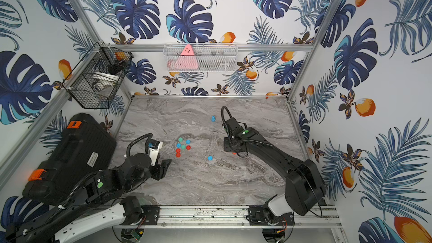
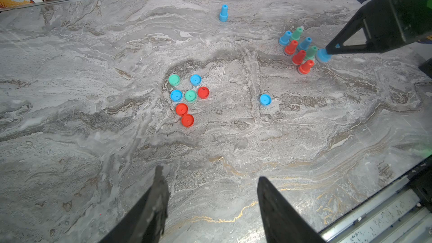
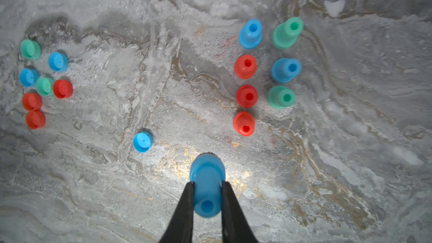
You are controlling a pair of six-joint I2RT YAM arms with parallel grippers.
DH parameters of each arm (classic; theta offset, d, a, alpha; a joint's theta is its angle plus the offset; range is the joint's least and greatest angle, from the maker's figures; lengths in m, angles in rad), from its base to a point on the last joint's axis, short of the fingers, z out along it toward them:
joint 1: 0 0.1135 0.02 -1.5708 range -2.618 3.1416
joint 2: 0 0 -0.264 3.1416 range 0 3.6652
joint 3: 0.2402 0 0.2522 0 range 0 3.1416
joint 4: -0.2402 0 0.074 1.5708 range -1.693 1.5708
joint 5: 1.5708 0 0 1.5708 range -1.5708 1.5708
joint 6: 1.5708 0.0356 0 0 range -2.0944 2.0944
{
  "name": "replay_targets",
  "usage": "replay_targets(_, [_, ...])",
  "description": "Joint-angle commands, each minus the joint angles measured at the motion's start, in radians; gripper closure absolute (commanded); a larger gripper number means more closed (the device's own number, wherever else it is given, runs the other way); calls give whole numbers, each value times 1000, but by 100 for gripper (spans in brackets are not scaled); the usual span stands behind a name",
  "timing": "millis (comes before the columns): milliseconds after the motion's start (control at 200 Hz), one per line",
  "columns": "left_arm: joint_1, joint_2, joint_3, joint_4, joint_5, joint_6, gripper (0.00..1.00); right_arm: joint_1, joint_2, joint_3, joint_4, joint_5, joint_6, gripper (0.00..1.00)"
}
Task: Close the stamp cap
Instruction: Pick up the stamp from the center of the board, then close the cover of the stamp.
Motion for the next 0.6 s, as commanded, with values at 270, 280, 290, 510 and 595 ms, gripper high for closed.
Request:
replay_targets(270, [1, -1, 1, -2, -18, -10, 35, 145, 210, 152, -11, 1, 20, 86])
replay_targets(280, [1, -2, 2, -3, -17, -10, 35, 147, 215, 155, -11, 1, 20, 86])
replay_targets(290, [1, -1, 2, -3, -17, -11, 35, 148, 220, 158, -11, 1, 19, 86])
replay_targets(510, [1, -4, 1, -2, -20, -11, 35, 185, 304, 200, -3, 2, 23, 87])
replay_targets(595, [1, -2, 2, -3, -19, -11, 35, 194, 331, 212, 0, 1, 25, 87])
